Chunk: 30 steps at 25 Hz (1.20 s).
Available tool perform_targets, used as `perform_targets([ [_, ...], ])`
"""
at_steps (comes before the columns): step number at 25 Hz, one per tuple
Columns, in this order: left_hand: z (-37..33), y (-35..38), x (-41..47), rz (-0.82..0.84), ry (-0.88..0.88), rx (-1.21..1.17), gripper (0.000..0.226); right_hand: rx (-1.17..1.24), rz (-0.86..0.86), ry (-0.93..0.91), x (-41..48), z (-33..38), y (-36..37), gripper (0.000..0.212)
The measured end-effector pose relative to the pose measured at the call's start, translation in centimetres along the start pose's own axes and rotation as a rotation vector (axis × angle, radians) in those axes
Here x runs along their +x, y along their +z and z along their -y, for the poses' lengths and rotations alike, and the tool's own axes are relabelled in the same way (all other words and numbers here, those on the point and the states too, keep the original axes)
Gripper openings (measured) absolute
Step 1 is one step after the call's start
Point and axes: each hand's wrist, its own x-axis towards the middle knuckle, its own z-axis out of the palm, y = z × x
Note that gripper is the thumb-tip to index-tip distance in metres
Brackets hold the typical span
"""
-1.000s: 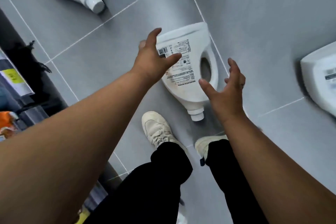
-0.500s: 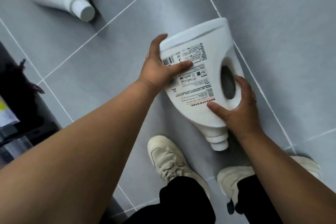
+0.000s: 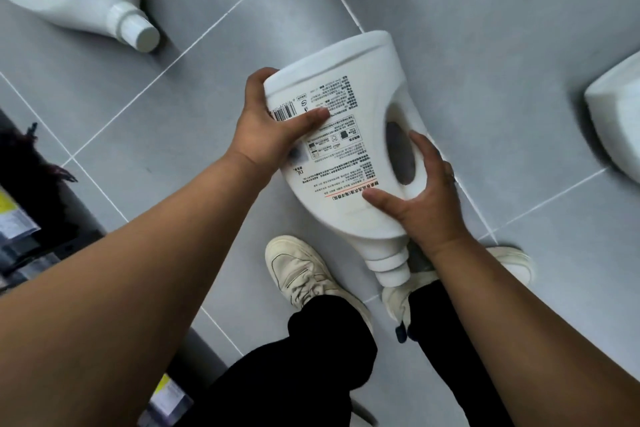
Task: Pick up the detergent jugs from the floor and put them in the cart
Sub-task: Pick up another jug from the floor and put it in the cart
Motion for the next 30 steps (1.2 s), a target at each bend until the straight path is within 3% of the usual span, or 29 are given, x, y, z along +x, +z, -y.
perform_targets([
  [7, -14.3, -1.6, -9.0, 0.068, 0.098, 0.008, 0.073, 0.078, -0.052, -0.030, -8.7, 10.4, -9.3, 0.099],
  [16, -40.6, -2.2, -27.3, 0.231, 0.323, -0.009, 0.066, 0.277, -0.238, -0.032, -26.2, 28.5, -27.2, 0.101],
  [22, -57.4, -0.1, -42.5, 0.442, 0.554, 0.003, 0.067, 0.357, -0.525, -0.117, -40.5, 37.2, -38.4, 0.104],
  [30, -67.4, 8.1, -59.1, 0.758, 0.744, -0.005, 0.067, 0.347, -0.950, -0.137, -55.5, 38.3, -50.1, 0.104],
])
